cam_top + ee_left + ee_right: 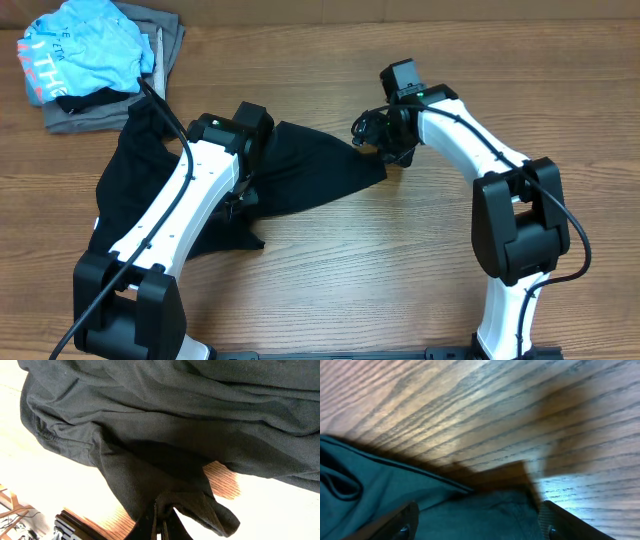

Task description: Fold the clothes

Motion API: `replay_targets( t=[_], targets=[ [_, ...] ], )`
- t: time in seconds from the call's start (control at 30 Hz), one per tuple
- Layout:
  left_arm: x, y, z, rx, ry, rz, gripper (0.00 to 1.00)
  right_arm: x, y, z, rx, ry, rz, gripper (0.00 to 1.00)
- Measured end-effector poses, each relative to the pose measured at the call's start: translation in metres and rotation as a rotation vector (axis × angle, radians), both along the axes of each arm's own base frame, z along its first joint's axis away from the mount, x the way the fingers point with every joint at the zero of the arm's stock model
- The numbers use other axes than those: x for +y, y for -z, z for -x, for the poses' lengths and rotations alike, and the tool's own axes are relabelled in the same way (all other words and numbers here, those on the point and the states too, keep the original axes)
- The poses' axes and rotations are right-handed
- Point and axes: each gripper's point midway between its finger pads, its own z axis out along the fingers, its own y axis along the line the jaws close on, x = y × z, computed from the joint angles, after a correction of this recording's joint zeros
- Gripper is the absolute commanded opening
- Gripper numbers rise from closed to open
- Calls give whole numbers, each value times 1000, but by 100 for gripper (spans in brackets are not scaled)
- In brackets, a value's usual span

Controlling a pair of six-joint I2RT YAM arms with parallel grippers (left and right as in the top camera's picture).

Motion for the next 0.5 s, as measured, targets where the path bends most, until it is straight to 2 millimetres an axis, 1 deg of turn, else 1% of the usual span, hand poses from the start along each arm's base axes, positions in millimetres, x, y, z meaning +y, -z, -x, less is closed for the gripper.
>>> replay_targets(
  t=[0.2,0.3,0.43,0.5],
  targets=[
    [0,0,0,0,0,2,5,-3,3,-2,-17,-1,37,80],
    [0,0,0,0,0,2,5,-5,9,-2,-30,-2,45,79],
    [-1,0,-1,-3,0,3,5,-7,18,3,-22,-7,52,73],
    [-1,0,-1,-6,0,4,5,-7,19,2,-26,-8,51,67]
  ],
)
